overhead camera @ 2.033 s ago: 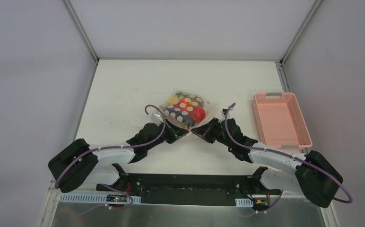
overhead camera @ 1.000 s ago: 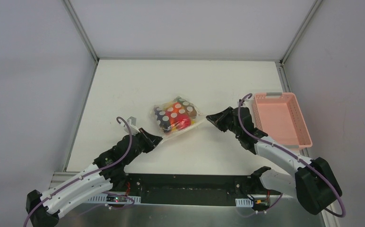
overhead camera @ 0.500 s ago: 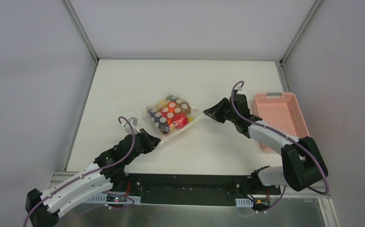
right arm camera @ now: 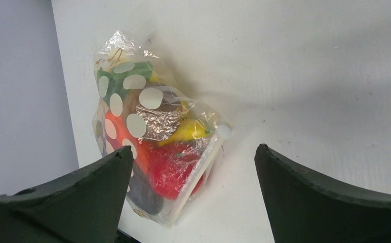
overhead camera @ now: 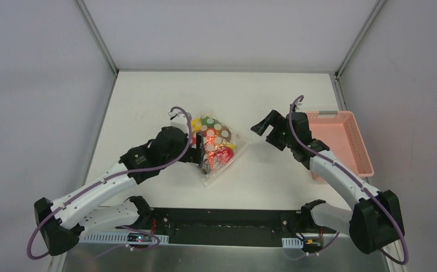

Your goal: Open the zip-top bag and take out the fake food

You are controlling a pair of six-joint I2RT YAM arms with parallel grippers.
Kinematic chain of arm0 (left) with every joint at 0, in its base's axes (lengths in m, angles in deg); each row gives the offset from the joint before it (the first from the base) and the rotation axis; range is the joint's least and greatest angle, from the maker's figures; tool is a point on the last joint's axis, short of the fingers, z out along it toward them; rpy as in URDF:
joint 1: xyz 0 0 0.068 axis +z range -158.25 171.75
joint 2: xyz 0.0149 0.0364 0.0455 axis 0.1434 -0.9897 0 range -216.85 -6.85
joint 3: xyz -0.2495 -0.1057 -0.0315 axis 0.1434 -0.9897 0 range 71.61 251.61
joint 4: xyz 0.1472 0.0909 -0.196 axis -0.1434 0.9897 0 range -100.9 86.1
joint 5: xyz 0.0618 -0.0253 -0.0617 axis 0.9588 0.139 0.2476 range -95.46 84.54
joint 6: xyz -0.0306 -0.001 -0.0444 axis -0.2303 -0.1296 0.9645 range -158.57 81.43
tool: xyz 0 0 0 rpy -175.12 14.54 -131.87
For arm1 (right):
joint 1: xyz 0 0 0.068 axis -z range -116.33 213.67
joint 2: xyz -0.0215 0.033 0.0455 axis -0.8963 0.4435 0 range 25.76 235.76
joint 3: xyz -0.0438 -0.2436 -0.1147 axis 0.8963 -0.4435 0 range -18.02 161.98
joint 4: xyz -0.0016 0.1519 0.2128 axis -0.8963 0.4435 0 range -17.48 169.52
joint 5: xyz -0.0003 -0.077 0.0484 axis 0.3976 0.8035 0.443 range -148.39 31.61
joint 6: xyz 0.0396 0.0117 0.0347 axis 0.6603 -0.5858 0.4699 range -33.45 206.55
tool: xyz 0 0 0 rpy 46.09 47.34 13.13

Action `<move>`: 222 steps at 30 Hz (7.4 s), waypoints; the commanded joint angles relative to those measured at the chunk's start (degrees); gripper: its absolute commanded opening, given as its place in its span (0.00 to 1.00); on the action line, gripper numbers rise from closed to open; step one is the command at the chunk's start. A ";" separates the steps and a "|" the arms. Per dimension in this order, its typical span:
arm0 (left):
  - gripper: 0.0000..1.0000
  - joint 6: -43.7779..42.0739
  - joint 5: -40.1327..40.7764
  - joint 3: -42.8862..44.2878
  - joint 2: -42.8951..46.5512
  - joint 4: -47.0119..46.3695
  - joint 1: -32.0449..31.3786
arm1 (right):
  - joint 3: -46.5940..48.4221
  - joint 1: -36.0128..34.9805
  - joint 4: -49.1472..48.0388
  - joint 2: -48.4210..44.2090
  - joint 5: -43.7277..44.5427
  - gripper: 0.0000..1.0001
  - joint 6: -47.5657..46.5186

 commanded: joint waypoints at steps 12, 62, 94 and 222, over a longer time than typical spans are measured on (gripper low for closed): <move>0.97 -15.84 13.56 20.43 -29.27 8.50 -17.82 | -4.04 0.05 14.56 -19.84 13.57 0.98 -3.88; 0.00 -13.99 19.42 33.88 -46.10 17.94 -20.37 | -21.54 -14.22 -20.00 -20.86 1.13 0.91 -10.96; 0.00 -13.22 5.19 31.76 -39.09 15.63 -12.84 | -14.51 -30.96 -53.16 16.12 11.49 0.81 -41.25; 0.00 -22.92 -12.16 30.74 -32.15 16.16 1.40 | 4.72 11.45 3.76 -7.83 3.65 0.99 -9.25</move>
